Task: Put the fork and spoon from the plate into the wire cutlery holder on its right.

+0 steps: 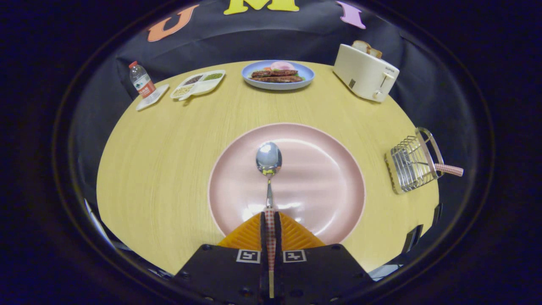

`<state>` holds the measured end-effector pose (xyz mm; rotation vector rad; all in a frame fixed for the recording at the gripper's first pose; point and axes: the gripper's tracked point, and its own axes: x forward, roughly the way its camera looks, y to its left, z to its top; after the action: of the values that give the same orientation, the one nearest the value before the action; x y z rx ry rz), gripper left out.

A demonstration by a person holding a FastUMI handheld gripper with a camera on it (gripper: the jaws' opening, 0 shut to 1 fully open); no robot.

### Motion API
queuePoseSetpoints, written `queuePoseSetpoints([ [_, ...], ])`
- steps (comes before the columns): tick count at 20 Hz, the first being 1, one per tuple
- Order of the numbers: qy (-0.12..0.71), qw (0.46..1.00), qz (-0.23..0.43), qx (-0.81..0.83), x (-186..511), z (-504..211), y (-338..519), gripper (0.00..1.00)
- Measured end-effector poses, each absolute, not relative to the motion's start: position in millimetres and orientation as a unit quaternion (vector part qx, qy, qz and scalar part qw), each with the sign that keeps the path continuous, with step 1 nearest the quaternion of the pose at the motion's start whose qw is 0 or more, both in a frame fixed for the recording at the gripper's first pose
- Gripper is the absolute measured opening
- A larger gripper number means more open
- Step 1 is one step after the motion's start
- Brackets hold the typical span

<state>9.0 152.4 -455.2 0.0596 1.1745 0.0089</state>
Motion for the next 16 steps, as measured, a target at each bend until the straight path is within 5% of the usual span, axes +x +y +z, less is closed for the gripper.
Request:
queuePoseSetpoints([
  [16,0.547,0.831,0.103,-0.020,16,-360,33,0.04],
])
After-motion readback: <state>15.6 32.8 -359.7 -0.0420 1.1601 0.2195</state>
